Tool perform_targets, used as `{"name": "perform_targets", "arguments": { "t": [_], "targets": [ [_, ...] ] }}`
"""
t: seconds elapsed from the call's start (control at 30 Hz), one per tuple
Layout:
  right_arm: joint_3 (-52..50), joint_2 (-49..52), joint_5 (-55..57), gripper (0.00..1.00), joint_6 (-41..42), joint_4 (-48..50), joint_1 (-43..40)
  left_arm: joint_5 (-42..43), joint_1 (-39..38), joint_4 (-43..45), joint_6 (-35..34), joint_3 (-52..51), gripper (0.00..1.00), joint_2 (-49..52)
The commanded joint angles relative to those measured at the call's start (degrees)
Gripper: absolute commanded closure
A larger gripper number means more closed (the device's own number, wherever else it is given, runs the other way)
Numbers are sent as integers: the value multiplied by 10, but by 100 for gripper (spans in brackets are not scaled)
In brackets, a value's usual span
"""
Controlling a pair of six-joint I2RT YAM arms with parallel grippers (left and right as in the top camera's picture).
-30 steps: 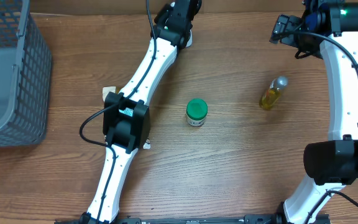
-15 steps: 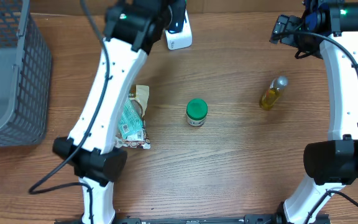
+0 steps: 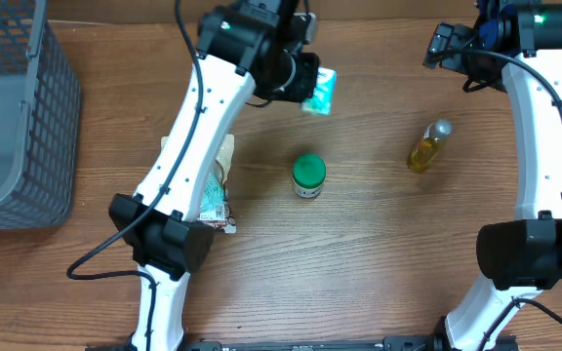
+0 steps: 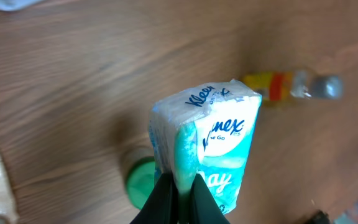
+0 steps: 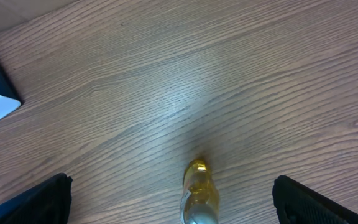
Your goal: Scan the item barcode
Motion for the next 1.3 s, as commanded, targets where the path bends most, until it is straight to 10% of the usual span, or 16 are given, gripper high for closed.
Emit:
{"name": "perform_targets", "arguments": {
  "t": [0.0, 0.6, 1.27],
  "targets": [
    [5, -5, 1, 0, 0, 3, -3, 24, -27, 0, -10, 2, 96, 1],
    [6, -8, 1, 0, 0, 4, -273, -75, -161, 25, -25, -15, 96, 2],
    [5, -8, 1, 0, 0, 3, -476, -121, -305, 313, -29, -283, 96, 2]
  ]
}}
